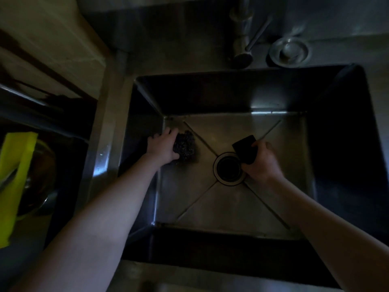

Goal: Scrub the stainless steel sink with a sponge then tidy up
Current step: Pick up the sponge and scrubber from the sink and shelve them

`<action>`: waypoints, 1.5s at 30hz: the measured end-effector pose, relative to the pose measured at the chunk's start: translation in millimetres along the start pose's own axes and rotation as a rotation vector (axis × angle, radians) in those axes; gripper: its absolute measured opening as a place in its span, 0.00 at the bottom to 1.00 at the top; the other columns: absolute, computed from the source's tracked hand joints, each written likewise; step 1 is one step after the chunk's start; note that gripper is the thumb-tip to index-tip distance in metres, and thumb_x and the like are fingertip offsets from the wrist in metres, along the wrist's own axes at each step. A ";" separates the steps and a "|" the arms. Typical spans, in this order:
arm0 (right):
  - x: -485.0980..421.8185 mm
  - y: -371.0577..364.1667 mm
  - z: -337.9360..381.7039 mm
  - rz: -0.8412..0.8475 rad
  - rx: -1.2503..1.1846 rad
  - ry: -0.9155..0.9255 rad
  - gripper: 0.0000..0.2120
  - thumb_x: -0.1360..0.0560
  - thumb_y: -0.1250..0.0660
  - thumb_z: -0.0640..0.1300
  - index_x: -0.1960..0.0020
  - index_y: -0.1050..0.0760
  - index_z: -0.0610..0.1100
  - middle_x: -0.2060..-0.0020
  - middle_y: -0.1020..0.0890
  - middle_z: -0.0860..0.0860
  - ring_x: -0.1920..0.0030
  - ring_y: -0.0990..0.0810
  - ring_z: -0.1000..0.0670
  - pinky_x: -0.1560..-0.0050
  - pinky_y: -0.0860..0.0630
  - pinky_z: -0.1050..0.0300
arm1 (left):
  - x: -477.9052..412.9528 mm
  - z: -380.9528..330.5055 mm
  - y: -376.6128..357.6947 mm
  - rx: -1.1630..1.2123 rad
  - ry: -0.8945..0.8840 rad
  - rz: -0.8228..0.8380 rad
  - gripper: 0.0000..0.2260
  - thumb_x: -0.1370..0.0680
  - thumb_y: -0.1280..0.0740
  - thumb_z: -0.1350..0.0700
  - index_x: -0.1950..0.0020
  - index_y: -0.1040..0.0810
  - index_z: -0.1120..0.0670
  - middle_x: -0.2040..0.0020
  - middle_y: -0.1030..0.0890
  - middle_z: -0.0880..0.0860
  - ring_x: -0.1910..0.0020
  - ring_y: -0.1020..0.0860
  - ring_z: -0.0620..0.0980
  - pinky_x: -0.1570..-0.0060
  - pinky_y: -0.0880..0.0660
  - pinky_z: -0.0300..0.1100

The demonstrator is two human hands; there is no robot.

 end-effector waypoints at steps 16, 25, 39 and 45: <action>53.2 116.2 125.0 -0.045 0.235 0.352 0.30 0.34 0.29 0.50 0.34 0.34 0.50 0.39 0.27 0.48 0.39 0.30 0.45 0.40 0.28 0.48 | 120.5 -15.8 143.4 0.246 0.038 -0.244 0.31 0.36 0.25 0.53 0.37 0.33 0.52 0.42 0.28 0.55 0.46 0.25 0.59 0.49 0.26 0.52; 105.7 131.9 202.0 -0.032 0.281 0.573 0.31 0.34 0.28 0.53 0.34 0.33 0.50 0.39 0.26 0.48 0.39 0.30 0.44 0.39 0.28 0.45 | 221.7 10.5 182.9 0.200 0.271 -0.314 0.32 0.33 0.28 0.47 0.32 0.37 0.47 0.36 0.31 0.52 0.40 0.28 0.59 0.46 0.32 0.53; 230.9 91.2 337.9 0.163 0.212 0.896 0.21 0.30 0.30 0.51 0.39 0.29 0.52 0.45 0.24 0.49 0.40 0.28 0.44 0.40 0.26 0.41 | 399.8 119.1 205.4 0.277 0.507 -0.384 0.33 0.33 0.28 0.46 0.32 0.37 0.46 0.36 0.30 0.51 0.37 0.29 0.55 0.42 0.30 0.54; 309.5 44.6 404.8 0.226 0.291 0.997 0.27 0.31 0.30 0.51 0.33 0.31 0.49 0.41 0.25 0.47 0.37 0.30 0.43 0.39 0.28 0.43 | 499.4 176.8 192.1 0.258 0.653 -0.449 0.32 0.33 0.27 0.47 0.32 0.34 0.47 0.33 0.30 0.50 0.36 0.29 0.53 0.42 0.30 0.50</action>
Point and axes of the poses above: each hand's wrist, its own x-axis away from the middle knuckle, its own y-axis out of the back of the hand, z = x × y, the point moved 3 cm from there along -x, towards the middle knuckle
